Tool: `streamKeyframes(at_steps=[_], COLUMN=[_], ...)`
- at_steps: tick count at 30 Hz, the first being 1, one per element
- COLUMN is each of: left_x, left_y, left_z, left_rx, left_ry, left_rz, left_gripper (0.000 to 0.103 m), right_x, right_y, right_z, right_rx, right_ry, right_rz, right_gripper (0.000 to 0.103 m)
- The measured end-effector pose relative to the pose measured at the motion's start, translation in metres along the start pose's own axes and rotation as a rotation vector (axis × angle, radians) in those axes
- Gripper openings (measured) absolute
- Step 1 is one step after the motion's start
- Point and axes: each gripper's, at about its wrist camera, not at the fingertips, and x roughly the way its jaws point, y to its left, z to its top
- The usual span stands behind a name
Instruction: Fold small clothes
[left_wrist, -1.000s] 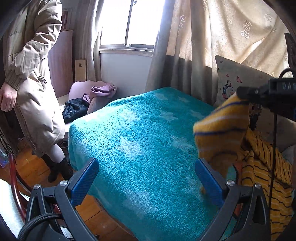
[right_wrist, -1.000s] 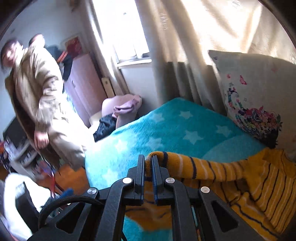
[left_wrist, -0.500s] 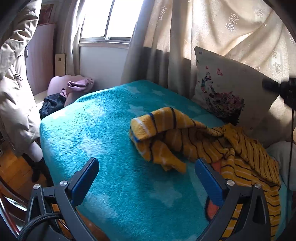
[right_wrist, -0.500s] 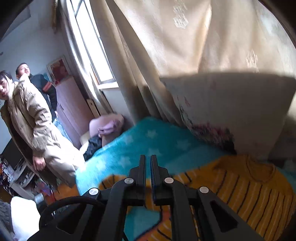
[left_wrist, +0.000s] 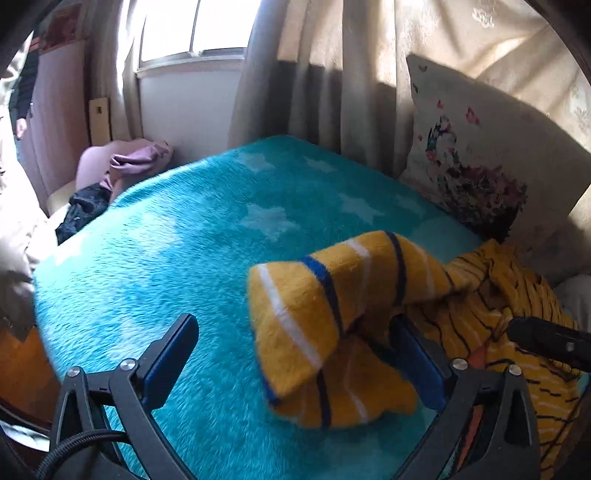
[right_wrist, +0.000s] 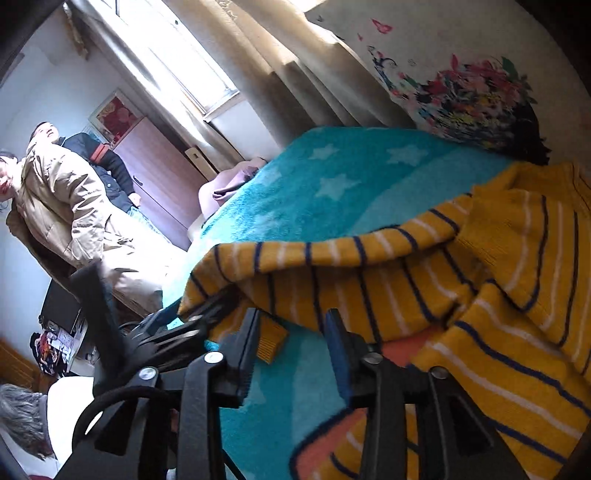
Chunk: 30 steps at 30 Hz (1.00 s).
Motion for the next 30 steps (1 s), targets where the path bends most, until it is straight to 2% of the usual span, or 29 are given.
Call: streamKeyframes(at_steps=[1,2,3,4,5,9,12,14,17,21,24,25,27,28,30], left_x=[0.006,0.014,0.021,0.021,0.02,0.01,-0.006,-0.016,-0.023,-0.022,-0.021,-0.022,-0.024,-0.025,-0.031], left_y=[0.0,0.0,0.001,0.002,0.003,0.016,0.015,0.01,0.0,-0.014,-0.022,-0.024,-0.028,-0.031,-0.034], left_z=[0.001,0.002,0.002,0.003,0.006,0.02,0.035,0.04,0.044,0.047,0.047,0.047,0.047,0.047,0.048], left_rx=[0.001,0.0,-0.009,-0.018,-0.028,-0.123,-0.144,-0.136,-0.126,-0.107,-0.101,-0.098,-0.088,-0.079,-0.055], left_ry=[0.029,0.074,0.115,0.12,0.126,0.199,0.215,0.218,0.235,0.258,0.268,0.269,0.266,0.259,0.239], left_rz=[-0.026,-0.057,-0.076,-0.081,-0.105,-0.286,-0.362,-0.403,-0.45,-0.467,-0.48,-0.483,-0.482,-0.469,-0.445], left_gripper=[0.074,0.039,0.022,0.02,0.014,0.01,0.01,0.01,0.01,0.01,0.01,0.01,0.01,0.01,0.012], right_x=[-0.001,-0.002,-0.004,-0.006,-0.005,-0.004,-0.004,-0.008,-0.009,0.0,0.014,0.02,0.025,0.027,0.014], right_y=[0.001,0.0,-0.002,-0.003,-0.002,0.019,0.042,0.057,0.071,0.083,0.088,0.088,0.081,0.073,0.06], right_z=[-0.001,-0.002,-0.005,-0.008,-0.01,-0.027,-0.041,-0.047,-0.053,-0.059,-0.061,-0.06,-0.056,-0.05,-0.04], right_rx=[-0.005,-0.01,-0.011,-0.015,-0.03,-0.192,-0.308,-0.369,-0.422,-0.448,-0.458,-0.453,-0.409,-0.351,-0.254], right_ry=[-0.005,-0.008,-0.012,-0.014,-0.016,-0.014,-0.03,-0.058,-0.111,-0.133,-0.165,-0.17,-0.153,-0.124,-0.128], right_rz=[-0.006,-0.012,-0.018,-0.021,-0.021,-0.06,-0.068,-0.059,-0.053,-0.05,-0.102,-0.126,-0.137,-0.117,-0.07], right_gripper=[0.044,0.045,0.045,0.045,0.045,0.056,0.057,0.061,0.067,0.068,0.068,0.064,0.011,0.008,0.005])
